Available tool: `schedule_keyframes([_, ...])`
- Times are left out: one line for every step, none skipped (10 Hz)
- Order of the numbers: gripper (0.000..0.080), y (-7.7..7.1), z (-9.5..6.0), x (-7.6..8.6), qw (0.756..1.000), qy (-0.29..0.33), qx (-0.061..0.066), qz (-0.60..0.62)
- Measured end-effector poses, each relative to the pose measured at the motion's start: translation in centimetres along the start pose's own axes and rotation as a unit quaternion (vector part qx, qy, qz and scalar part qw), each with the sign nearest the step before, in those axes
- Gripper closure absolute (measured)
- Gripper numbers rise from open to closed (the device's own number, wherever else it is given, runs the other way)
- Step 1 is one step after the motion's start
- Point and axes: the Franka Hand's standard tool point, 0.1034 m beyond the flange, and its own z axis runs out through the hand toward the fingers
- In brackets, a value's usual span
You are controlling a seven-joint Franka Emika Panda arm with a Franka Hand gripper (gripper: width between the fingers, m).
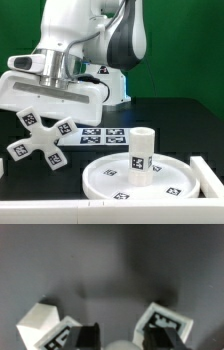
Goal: Assemble round table
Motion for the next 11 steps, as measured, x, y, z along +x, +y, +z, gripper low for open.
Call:
schedule_keyframes([0.0594, -0.09, 0.63, -0.60, 1.000, -0.006, -0.003, -0.002])
schedule_keyframes([0.0594, -0.16, 0.89, -0.87, 1.000, -0.010, -0.003, -0.001])
schedule_keyframes([0.0605, -0.22, 1.01, -1.01, 1.000, -0.011, -0.003, 0.001])
schedule_keyframes([0.0605, -0.24, 1.04, -1.04, 1.000, -0.012, -0.003, 0.003])
schedule_keyframes([0.0605, -0.23, 1.04, -1.04, 1.000, -0.012, -0.003, 0.003])
schedule_keyframes([0.0607, -0.23, 1.04, -1.04, 1.000, -0.012, -0.003, 0.003])
schedule_keyframes([0.0517, -0.24, 1.05, -1.07, 1.000, -0.012, -0.003, 0.003])
schedule_keyframes([0.0517, -0.24, 1.06, -1.08, 1.000, -0.012, -0.003, 0.003])
schedule_keyframes([0.0366, -0.24, 1.07, -1.08, 1.000, -0.012, -0.003, 0.003])
schedule_keyframes([0.0230, -0.24, 1.07, -1.09, 1.000, -0.013, -0.003, 0.003])
schedule_keyframes([0.0171, -0.24, 1.07, -1.09, 1.000, -0.013, -0.003, 0.003])
